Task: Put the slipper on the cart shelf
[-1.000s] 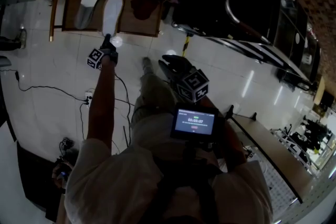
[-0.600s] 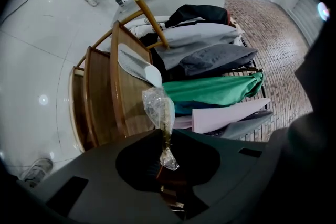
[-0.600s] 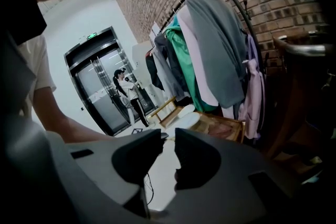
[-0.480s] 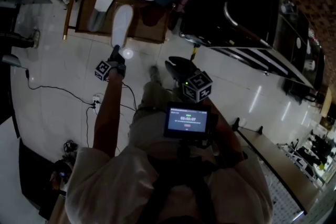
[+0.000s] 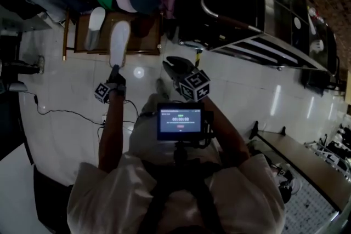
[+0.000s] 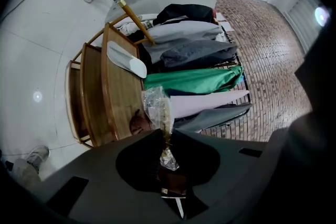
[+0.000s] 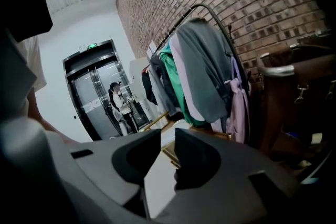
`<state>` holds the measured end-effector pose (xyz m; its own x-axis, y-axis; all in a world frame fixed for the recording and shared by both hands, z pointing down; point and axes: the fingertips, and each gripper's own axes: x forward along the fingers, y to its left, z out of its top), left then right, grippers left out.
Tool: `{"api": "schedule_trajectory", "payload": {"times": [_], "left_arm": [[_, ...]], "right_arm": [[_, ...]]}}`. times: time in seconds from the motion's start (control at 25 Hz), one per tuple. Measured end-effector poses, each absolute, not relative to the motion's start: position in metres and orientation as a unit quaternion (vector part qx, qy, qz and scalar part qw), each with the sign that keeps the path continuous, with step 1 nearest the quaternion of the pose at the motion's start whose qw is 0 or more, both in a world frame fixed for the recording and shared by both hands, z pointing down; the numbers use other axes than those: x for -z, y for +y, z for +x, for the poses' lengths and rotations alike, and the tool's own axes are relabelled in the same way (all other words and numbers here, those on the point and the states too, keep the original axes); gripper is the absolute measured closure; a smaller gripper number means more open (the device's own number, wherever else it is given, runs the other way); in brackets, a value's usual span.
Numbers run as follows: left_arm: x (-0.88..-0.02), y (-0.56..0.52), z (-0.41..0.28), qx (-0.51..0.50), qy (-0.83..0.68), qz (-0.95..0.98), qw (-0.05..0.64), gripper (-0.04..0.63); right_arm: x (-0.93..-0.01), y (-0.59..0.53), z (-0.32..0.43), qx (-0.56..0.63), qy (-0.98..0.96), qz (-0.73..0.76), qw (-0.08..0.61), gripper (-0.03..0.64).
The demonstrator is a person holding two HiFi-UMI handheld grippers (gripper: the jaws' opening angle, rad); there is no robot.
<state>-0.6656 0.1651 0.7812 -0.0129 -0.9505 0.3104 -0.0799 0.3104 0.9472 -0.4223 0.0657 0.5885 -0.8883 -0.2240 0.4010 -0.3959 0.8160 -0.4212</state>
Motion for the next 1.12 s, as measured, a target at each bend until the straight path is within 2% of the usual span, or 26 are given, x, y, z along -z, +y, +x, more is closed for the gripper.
{"api": "schedule_trajectory", "payload": {"times": [0.76, 1.12], "left_arm": [[-0.689, 0.153, -0.554, 0.421, -0.578, 0.476, 0.512, 0.549], [-0.643, 0.136, -0.535, 0.437, -0.57, 0.5, 0.483, 0.551]], "right_arm": [[-0.547, -0.007, -0.27, -0.255, -0.935, 0.225, 0.104, 0.523], [-0.525, -0.018, -0.238, -0.248, -0.939, 0.223, 0.08, 0.523]]}}
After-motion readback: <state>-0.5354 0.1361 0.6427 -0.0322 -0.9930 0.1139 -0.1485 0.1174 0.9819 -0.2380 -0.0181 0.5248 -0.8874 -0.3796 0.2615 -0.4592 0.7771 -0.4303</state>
